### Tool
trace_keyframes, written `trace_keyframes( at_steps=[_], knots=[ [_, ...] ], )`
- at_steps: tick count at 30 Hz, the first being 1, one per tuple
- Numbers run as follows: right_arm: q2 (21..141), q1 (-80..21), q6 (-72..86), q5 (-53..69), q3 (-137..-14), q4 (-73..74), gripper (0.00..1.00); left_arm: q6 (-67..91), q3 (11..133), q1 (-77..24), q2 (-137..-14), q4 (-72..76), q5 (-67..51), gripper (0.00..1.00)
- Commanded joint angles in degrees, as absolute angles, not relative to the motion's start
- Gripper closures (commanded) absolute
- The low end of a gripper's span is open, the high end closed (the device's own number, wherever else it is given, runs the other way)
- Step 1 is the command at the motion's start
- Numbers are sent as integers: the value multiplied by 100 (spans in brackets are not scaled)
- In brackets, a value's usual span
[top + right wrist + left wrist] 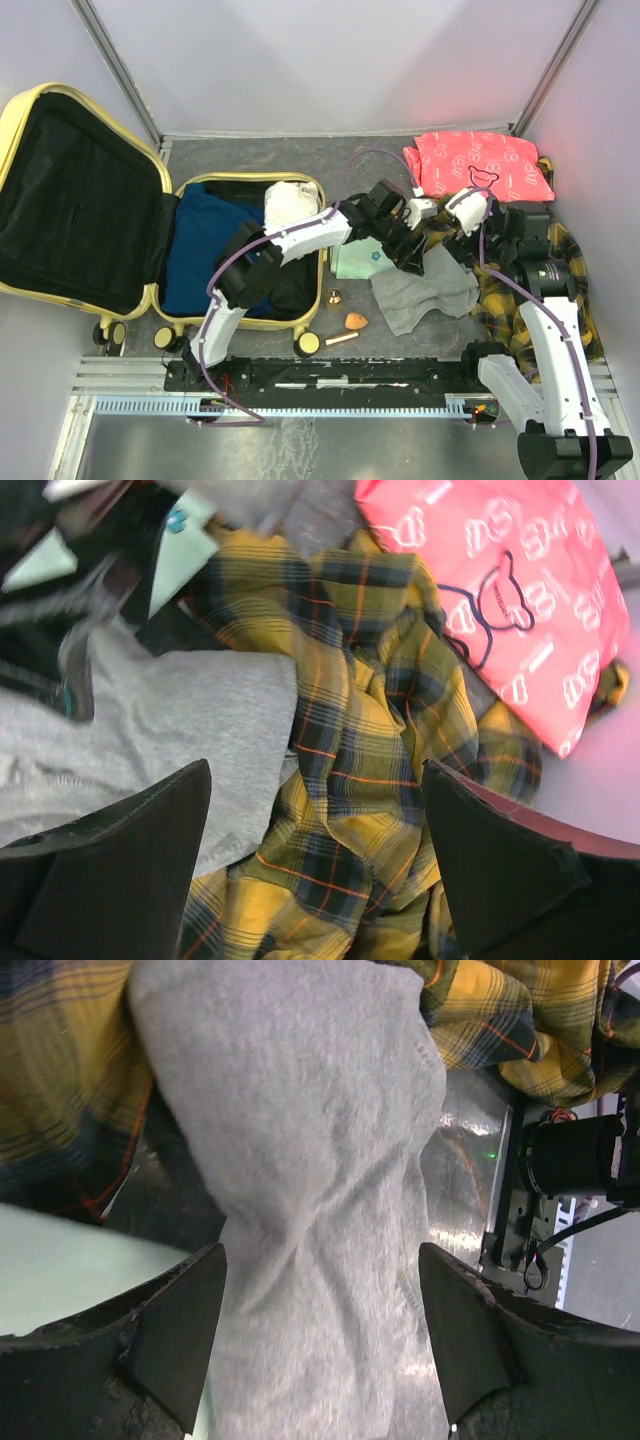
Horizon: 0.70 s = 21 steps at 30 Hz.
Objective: Pack the luggage
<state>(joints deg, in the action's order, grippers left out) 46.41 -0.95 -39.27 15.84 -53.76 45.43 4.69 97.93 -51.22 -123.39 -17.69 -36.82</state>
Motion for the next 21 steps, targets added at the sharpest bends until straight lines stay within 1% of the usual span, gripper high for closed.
trace_keyframes(
  at_steps=[1,4,6,10,13,16,19,20,21],
  knots=[
    [4668,-53,-2032,600,-5439,3600,6,281,10384,-5229,-12722,-1709,-3851,17],
    [4783,-44,-1484,465,-5635,3439,5,278,10694,-5293,-13036,-1691,-3745,17],
    [4828,-44,-1227,455,-5780,3364,5,269,10885,-5343,-13219,-1749,-3744,20],
    [4856,-30,-1056,145,-5907,3178,5,163,10977,-5512,-13482,-1764,-3719,27],
    [4837,-9,-1012,-155,-5990,3068,4,168,10974,-5606,-13602,-1767,-3600,35],
    [4817,-9,-900,-338,-6121,2993,3,276,10971,-5613,-13645,-1765,-3451,51],
    [4849,-3,-726,-588,-6217,2932,1,404,10902,-5614,-13398,-1685,-3442,74],
    [4863,0,-688,-656,-6248,2906,1,490,10866,-5616,-13259,-1634,-3441,84],
    [4879,0,-640,-719,-6273,2889,0,585,10812,-5608,-13035,-1546,-3445,89]
  ],
)
